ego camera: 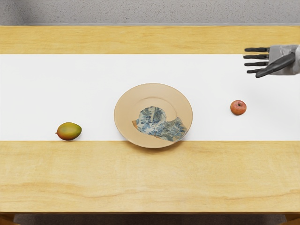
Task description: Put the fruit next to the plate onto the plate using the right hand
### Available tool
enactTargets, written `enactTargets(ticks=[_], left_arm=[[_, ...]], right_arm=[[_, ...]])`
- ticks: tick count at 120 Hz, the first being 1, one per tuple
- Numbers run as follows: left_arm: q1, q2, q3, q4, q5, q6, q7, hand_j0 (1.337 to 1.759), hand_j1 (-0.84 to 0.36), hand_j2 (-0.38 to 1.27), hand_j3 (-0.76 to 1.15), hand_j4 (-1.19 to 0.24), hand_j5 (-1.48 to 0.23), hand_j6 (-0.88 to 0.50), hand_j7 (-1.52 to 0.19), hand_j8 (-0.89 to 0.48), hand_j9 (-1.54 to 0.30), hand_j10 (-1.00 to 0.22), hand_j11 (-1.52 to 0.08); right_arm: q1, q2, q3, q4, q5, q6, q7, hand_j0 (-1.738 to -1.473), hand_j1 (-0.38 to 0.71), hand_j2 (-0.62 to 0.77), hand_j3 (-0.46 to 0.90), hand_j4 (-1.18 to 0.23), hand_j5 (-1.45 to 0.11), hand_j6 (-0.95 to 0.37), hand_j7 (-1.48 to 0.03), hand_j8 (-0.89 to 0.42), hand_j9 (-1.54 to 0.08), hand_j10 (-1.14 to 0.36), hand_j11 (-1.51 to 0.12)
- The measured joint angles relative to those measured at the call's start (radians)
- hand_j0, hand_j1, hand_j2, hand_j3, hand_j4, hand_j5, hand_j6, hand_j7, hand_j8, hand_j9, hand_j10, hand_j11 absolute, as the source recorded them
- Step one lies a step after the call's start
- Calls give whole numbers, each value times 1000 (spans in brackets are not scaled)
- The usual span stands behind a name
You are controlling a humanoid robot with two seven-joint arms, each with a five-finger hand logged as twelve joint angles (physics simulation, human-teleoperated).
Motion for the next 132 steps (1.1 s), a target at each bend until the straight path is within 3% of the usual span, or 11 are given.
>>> enactTargets(ticks=[19,28,35,47,61,69,79,87,98,117,132], left_arm=[[0,0,0,0,0,0,0,1658,349,0,0,0,0,0,0,0,0,0,0],[0,0,0,0,0,0,0,1658,349,0,0,0,0,0,0,0,0,0,0],[0,0,0,0,0,0,0,1658,349,0,0,0,0,0,0,0,0,0,0],[1,0,0,0,0,0,0,1658,349,0,0,0,0,0,0,0,0,0,0],[1,0,0,0,0,0,0,1658,349,0,0,0,0,0,0,0,0,0,0],[0,0,0,0,0,0,0,1658,349,0,0,0,0,0,0,0,0,0,0],[0,0,0,0,0,0,0,1658,349,0,0,0,0,0,0,0,0,0,0],[0,0,0,0,0,0,0,1658,349,0,0,0,0,0,0,0,0,0,0],[0,0,0,0,0,0,0,1658,349,0,0,0,0,0,0,0,0,0,0],[0,0,0,0,0,0,0,1658,349,0,0,0,0,0,0,0,0,0,0],[1,0,0,0,0,0,0,1658,349,0,0,0,0,0,0,0,0,0,0]], right_arm=[[5,7,-4,-8,-20,0,0,-1658,-349,0,0,0,1,4,6,3,7,7,5],[45,15,-25,-1,-161,0,0,-1658,-349,0,0,0,1,3,4,3,5,6,4],[98,10,-65,72,-285,0,0,-1658,-349,0,0,0,0,3,3,3,4,5,3],[301,28,-338,212,-407,0,0,-1658,-349,0,0,-1,0,1,2,1,2,3,2],[650,50,-800,341,-359,-18,0,-1658,-349,-1,0,-2,0,-1,1,-1,1,1,1],[817,36,-997,479,-309,-166,0,-1658,-349,-1,0,-2,0,-1,1,-1,1,0,1],[915,17,-1117,659,-273,-410,0,-1658,-349,0,0,-2,0,-2,1,-1,1,0,0],[902,15,-1122,748,-252,-588,0,-1658,-349,0,0,-2,0,-2,0,-1,0,-1,0],[800,60,-1068,806,-242,-800,0,-1658,-349,0,0,-2,0,-2,0,-2,0,-1,0],[653,131,-995,835,-243,-996,0,-1658,-330,-3,0,-18,-21,-19,-21,-18,-21,-17,-21],[580,97,-992,829,-269,-1041,0,-1658,-285,-10,0,-55,-70,-56,-70,-55,-70,-55,-70]])
